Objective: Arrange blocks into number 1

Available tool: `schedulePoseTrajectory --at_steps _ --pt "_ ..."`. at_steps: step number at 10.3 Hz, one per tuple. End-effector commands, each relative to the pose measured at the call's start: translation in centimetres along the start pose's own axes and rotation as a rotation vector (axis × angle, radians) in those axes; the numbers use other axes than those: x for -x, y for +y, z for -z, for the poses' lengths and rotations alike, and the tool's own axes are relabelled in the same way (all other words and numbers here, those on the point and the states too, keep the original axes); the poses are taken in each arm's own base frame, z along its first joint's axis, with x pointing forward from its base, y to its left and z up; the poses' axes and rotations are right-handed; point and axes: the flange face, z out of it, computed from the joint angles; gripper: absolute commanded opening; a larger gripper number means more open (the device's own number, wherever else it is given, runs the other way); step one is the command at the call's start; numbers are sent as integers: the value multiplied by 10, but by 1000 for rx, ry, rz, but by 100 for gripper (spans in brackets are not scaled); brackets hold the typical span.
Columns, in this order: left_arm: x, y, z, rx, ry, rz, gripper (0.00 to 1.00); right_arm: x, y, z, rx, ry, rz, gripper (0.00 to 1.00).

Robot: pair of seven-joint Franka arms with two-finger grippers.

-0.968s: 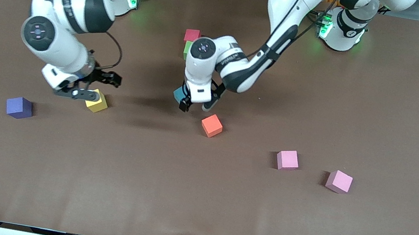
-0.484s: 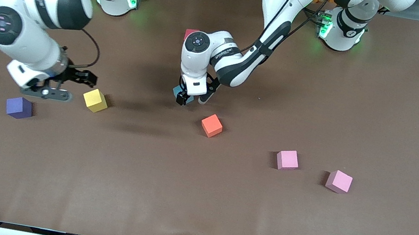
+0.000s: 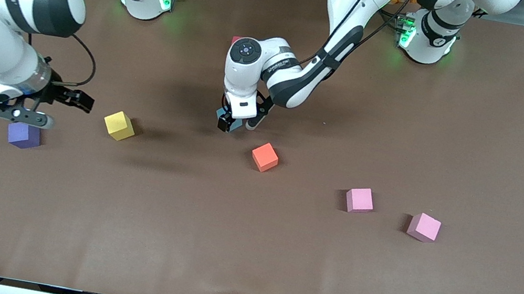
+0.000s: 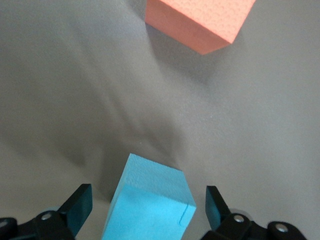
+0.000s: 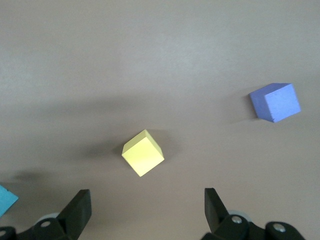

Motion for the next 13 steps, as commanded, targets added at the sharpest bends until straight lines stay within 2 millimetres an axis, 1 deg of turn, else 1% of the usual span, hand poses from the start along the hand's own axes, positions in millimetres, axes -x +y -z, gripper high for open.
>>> schedulePoseTrajectory --at_steps 1,2,3,4,5,7,8,9,11,12,13 --pt "12 1 -7 6 -3 1 100 -11 29 18 11 17 -40 100" --pt "24 -6 -17 0 0 -19 100 -12 35 22 11 24 -57 100" --pt "28 -11 -23 -6 5 -33 100 -15 43 28 7 35 -80 100" --pt "29 -15 -31 -15 10 -37 100 -16 54 31 5 41 -98 100" --pt "29 -15 -33 -16 10 -45 100 -17 61 32 2 42 -111 100" --pt "32 -18 -36 -19 11 -87 100 -17 61 33 -1 43 -117 100" --pt "34 -18 -34 -7 28 -123 69 -17 61 32 -1 41 -117 100" --pt "33 -17 -32 -3 29 -120 1 -17 60 33 -3 43 -118 100" --pt "35 -16 -22 3 32 -109 0 -14 61 30 -1 20 -140 100" --pt "33 -16 -19 5 54 -143 0 -13 59 30 -4 16 -158 100" --pt "37 -19 -16 13 98 -264 0 -12 54 31 -3 14 -188 100"
